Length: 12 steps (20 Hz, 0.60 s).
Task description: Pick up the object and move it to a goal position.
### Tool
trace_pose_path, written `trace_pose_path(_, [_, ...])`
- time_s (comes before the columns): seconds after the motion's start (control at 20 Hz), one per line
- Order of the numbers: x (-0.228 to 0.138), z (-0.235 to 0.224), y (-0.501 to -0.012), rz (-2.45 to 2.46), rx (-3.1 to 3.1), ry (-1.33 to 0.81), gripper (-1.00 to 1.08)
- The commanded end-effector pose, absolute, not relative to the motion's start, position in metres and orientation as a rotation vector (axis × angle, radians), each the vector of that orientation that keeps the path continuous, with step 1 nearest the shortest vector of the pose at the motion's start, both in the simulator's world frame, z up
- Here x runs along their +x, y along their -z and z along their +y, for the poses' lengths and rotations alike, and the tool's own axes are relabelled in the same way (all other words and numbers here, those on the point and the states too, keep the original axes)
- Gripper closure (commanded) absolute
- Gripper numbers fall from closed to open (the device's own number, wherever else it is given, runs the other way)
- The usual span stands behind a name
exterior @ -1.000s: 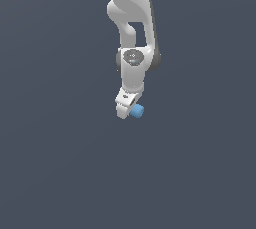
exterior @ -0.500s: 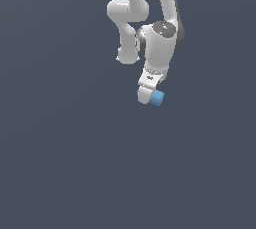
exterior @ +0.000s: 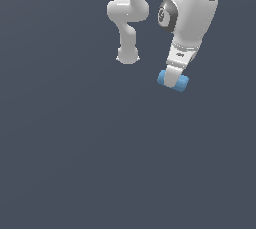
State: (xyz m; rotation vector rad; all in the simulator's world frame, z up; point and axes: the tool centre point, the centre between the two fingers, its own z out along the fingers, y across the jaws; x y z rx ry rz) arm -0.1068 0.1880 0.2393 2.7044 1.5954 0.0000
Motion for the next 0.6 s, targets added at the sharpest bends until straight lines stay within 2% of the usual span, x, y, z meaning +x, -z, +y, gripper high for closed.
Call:
trace_pose_path(0.0, [-0.109,0.204,-0.254,1.594,2.707,0.001,1.08])
trace_pose_path(0.55, [-0.111,0.232,-0.280,1.592,2.708,0.000,1.08])
